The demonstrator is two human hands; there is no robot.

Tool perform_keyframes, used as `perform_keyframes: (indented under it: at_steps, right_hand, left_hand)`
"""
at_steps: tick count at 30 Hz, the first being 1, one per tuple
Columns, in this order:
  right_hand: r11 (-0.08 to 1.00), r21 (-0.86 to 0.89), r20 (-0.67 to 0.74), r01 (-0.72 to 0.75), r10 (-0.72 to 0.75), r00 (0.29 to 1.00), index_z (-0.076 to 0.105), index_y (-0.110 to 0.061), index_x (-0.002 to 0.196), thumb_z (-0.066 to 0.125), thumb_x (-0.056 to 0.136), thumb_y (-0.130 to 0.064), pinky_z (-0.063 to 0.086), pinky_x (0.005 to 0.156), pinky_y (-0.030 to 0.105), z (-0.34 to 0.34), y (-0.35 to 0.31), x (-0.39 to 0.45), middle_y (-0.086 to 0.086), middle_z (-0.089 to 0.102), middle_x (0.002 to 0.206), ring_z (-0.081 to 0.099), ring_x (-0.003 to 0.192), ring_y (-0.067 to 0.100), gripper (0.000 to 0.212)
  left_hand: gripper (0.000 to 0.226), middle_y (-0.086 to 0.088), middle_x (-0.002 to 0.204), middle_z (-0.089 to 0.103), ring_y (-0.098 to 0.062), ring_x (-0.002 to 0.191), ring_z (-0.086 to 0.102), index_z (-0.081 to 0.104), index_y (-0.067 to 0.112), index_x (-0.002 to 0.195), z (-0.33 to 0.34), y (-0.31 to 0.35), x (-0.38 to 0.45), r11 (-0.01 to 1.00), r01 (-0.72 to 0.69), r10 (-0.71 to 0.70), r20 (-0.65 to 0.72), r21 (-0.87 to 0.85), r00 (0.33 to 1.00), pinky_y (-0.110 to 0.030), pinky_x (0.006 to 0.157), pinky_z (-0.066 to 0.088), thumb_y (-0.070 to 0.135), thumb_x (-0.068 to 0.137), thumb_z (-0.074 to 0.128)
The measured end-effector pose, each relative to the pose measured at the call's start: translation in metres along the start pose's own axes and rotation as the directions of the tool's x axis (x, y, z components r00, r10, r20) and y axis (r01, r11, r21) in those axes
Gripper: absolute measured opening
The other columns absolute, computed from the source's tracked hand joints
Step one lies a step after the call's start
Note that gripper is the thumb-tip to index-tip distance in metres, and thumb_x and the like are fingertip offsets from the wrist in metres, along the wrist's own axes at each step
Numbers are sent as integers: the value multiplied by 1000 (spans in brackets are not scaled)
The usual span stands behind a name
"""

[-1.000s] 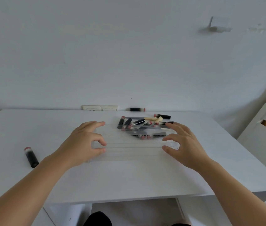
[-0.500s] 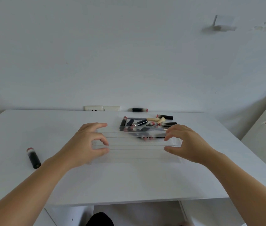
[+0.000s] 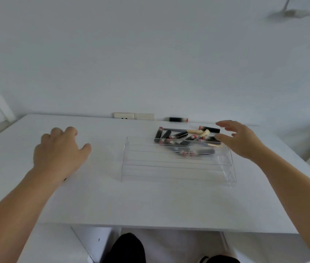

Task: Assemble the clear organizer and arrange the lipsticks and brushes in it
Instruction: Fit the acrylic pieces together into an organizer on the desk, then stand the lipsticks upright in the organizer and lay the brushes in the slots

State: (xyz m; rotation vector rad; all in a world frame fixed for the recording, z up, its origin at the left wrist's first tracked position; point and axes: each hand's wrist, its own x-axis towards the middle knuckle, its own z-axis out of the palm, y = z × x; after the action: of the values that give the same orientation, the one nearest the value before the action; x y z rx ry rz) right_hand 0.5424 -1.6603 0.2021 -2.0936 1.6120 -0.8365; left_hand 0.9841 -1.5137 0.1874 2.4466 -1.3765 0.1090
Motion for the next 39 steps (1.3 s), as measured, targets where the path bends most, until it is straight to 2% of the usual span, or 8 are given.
perform_keyframes:
  at_steps: [4, 8, 16, 21, 24, 28, 33, 39]
  right_hand:
    - [978, -206, 276, -45, 102, 956, 46, -27, 146, 77, 84, -44, 38, 108, 41, 1, -3, 45, 2, 49, 149, 47, 134, 26, 72]
    - [940, -341, 424, -22, 175, 889, 45, -24, 146, 77, 81, -50, 38, 103, 37, 7, 6, 66, 3, 50, 147, 49, 125, 26, 77]
    - [912, -411, 426, 15, 178, 887, 39, -31, 150, 82, 76, -48, 39, 98, 34, 6, 18, 80, -3, 49, 142, 50, 121, 23, 88]
    - [905, -420, 486, 75, 154, 860, 54, -30, 134, 80, 75, -43, 51, 89, 37, 8, 16, 85, -7, 60, 122, 64, 101, 22, 66]
    - [891, -438, 506, 122, 132, 853, 62, -28, 112, 76, 70, -44, 53, 82, 38, 8, 15, 89, -2, 68, 110, 67, 90, 20, 47]
    - [873, -470, 518, 131, 153, 841, 61, -18, 98, 75, 67, -42, 45, 62, 31, 8, 15, 94, 4, 67, 99, 61, 72, 19, 41]
    - [871, -468, 536, 151, 145, 832, 63, -24, 100, 79, 68, -43, 48, 63, 31, 7, 17, 99, -2, 66, 91, 62, 72, 16, 41]
    - [849, -486, 551, 209, 112, 827, 56, -29, 117, 81, 66, -52, 51, 72, 31, 9, 20, 104, -8, 59, 107, 60, 86, 11, 61]
  left_hand:
    - [70, -15, 136, 41, -43, 122, 52, 38, 18, 143, 3, -18, -9, 976, 148, -182, 229, 158, 956, -45, 87, 43, 63, 90, 54]
    - [50, -16, 132, 35, -44, 110, 57, 37, 15, 143, 13, -20, -15, 985, 142, -159, 181, 102, 971, -43, 79, 42, 37, 100, 50]
    - [30, -15, 121, 64, -35, 105, 62, 60, 13, 130, 26, 17, 14, 950, -78, 89, 22, -301, 996, -40, 89, 46, 20, 102, 56]
    - [23, 2, 107, 70, -13, 82, 61, 64, 21, 123, 7, 91, 60, 842, -265, 318, 35, -470, 947, -27, 66, 44, 31, 102, 60]
    - [23, 3, 111, 70, -14, 84, 63, 63, 25, 121, 7, 150, 78, 833, -371, 477, 195, -410, 857, -30, 72, 49, 35, 101, 62]
    - [36, -5, 130, 62, -24, 113, 58, 60, 18, 133, 30, 206, 84, 841, -480, 542, 375, -251, 752, -29, 84, 43, 31, 100, 64]
    - [32, -6, 130, 61, -21, 100, 53, 61, 15, 131, 57, 225, 86, 853, -490, 515, 435, -180, 738, -28, 79, 38, 27, 101, 62]
    - [67, -4, 128, 59, -23, 102, 55, 49, 14, 137, 69, 224, 88, 880, -444, 467, 489, -170, 737, -34, 73, 45, 58, 90, 67]
